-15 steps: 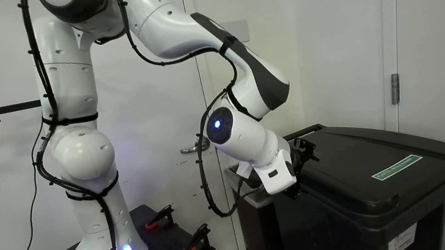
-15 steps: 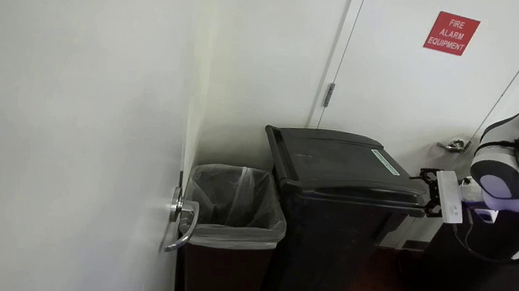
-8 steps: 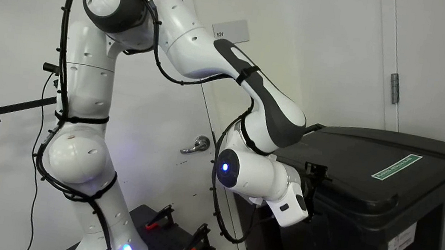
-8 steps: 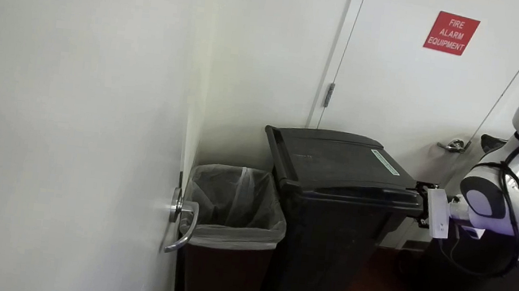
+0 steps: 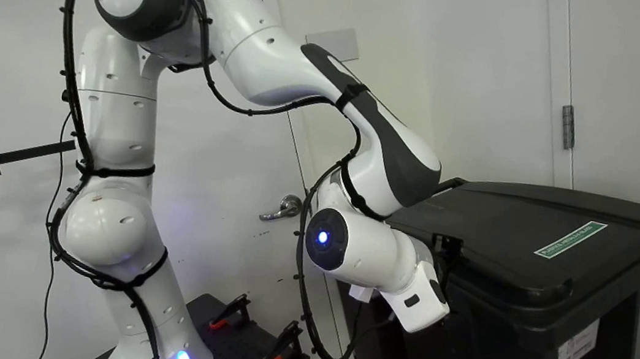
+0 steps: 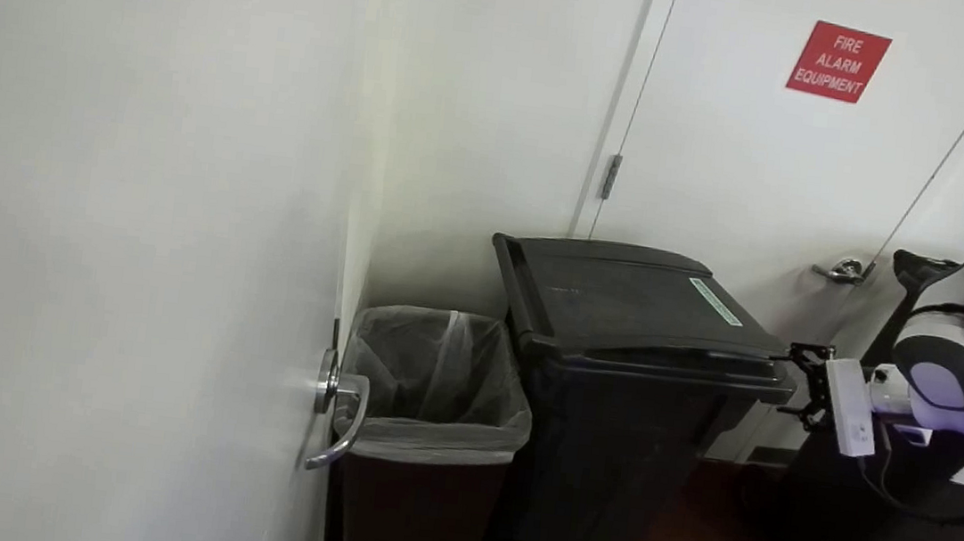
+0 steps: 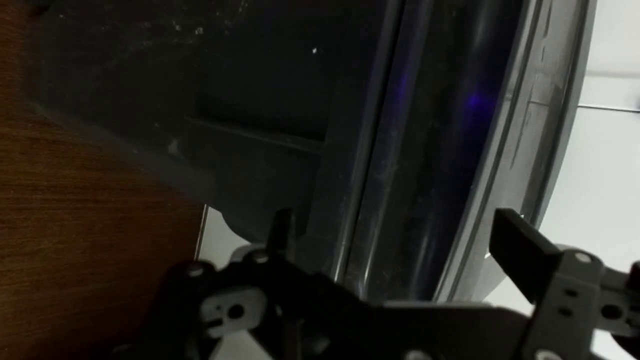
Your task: Open the bin
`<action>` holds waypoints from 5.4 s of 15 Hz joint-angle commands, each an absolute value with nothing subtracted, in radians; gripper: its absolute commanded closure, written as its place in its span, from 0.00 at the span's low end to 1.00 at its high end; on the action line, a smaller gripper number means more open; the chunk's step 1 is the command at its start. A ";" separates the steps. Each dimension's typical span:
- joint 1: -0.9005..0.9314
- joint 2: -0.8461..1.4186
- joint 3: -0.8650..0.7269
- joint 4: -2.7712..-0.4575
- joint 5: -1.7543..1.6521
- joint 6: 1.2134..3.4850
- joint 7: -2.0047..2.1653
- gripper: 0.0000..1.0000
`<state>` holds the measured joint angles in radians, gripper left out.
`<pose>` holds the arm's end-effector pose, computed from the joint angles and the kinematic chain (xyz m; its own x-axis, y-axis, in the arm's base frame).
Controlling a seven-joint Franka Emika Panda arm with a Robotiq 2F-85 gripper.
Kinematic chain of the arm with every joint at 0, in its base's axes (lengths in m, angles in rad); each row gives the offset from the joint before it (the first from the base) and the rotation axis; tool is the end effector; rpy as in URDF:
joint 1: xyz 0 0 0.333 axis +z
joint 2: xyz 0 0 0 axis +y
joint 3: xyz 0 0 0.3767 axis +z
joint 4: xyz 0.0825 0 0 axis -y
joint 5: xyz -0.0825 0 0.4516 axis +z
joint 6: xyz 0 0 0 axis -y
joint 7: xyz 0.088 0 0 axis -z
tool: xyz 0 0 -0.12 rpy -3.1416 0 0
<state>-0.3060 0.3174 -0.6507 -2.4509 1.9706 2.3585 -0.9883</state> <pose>0.2958 -0.4157 0.1711 -0.1221 -0.9917 0.0393 -0.6397 0.0484 -0.7671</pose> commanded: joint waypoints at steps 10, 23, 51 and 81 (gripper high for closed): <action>-0.324 0.212 -0.525 -2.497 2.344 2.328 -1.111 0.00; -0.328 0.308 -0.491 -2.436 2.504 2.272 -1.128 0.00; -0.319 0.284 -0.506 -2.472 2.600 2.153 -1.159 0.96; -0.364 -0.344 -0.113 -2.467 2.596 2.682 -1.712 0.96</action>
